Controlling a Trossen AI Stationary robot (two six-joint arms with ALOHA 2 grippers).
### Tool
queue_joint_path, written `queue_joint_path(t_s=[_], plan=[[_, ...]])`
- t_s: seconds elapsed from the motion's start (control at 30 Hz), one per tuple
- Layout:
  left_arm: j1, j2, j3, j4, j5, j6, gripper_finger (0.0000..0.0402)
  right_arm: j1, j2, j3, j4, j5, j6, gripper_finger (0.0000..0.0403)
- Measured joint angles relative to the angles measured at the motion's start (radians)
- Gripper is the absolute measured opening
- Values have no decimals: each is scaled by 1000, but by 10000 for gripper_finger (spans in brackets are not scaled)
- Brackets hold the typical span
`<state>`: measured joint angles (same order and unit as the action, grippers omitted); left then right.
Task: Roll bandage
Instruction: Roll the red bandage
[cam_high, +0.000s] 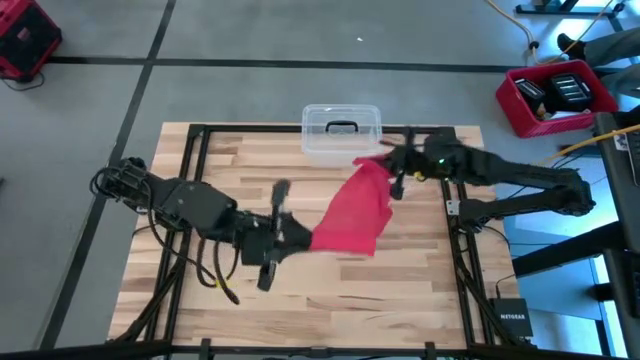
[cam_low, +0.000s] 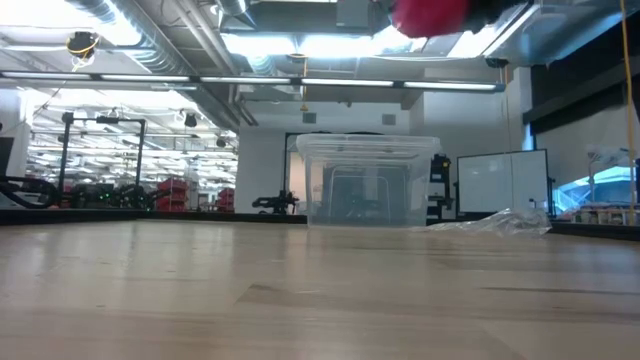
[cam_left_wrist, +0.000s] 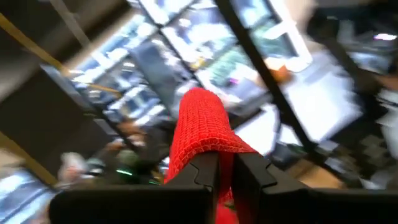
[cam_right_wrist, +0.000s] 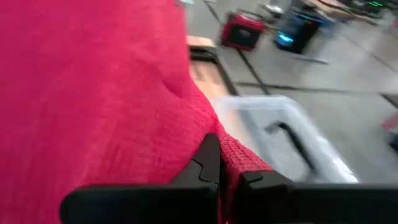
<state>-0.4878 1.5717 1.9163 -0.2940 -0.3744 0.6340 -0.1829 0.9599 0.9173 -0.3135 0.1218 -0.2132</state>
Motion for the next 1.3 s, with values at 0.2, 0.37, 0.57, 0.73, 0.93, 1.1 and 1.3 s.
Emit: queue_joint_path(t_s=[0.2, 0.37, 0.57, 0.73, 0.93, 1.1, 1.3], plan=[[51, -6, 0, 167, -62, 72, 17, 0, 63, -112, 223, -167, 50, 1], [111, -5, 0, 181, -93, 101, 17, 36, 123, -131, 317, -217, 77, 1], [151, -7, 0, 173, -175, 163, 17, 116, 156, -131, 353, -216, 80, 6], [160, -10, 0, 170, -184, 208, 17, 146, 157, -131, 343, -190, 181, 21], [161, -10, 0, 94, -187, 171, 17, 143, 150, -55, 211, -123, 244, 83], [157, -10, 0, 52, -187, 146, 17, 144, 112, 52, 39, -32, 229, 165], [154, -10, 0, 36, -187, 136, 17, 143, 78, 106, -35, 14, 264, 235]])
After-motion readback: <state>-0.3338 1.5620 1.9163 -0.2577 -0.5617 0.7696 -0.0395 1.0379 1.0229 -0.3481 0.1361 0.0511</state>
